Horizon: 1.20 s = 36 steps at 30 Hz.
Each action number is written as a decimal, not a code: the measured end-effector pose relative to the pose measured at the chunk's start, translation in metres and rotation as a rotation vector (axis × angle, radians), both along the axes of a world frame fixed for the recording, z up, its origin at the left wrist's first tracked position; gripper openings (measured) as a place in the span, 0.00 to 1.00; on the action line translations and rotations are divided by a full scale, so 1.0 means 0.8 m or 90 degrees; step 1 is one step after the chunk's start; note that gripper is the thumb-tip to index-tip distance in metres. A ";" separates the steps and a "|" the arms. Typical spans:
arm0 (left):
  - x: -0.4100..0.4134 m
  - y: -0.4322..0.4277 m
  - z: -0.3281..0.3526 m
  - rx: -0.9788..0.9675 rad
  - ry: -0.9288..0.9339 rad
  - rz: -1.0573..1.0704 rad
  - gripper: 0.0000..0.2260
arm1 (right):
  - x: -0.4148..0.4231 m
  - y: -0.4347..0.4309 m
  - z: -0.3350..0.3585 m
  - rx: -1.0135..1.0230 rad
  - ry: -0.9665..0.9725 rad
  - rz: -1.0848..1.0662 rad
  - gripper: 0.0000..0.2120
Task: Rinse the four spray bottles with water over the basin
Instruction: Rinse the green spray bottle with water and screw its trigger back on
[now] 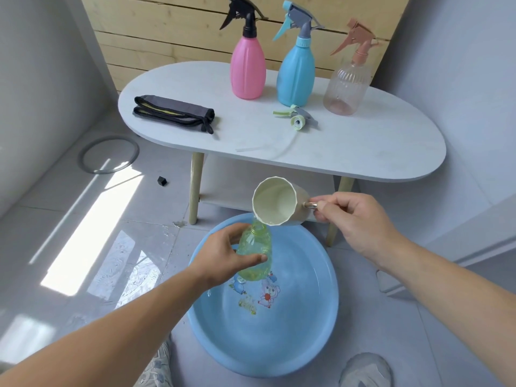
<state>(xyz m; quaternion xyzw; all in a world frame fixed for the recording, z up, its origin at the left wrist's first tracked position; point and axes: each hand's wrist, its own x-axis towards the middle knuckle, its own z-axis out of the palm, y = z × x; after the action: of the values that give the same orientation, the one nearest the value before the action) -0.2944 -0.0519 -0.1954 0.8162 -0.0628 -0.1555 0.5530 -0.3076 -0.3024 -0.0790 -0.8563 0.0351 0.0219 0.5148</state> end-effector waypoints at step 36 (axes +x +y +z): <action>0.002 -0.002 -0.004 0.005 -0.007 -0.004 0.22 | -0.003 0.004 0.002 -0.089 -0.068 0.003 0.13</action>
<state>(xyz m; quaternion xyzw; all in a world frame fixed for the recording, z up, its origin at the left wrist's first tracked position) -0.2927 -0.0533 -0.1985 0.8189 -0.0680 -0.1528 0.5491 -0.3104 -0.2996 -0.0771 -0.8904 0.0068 -0.0254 0.4545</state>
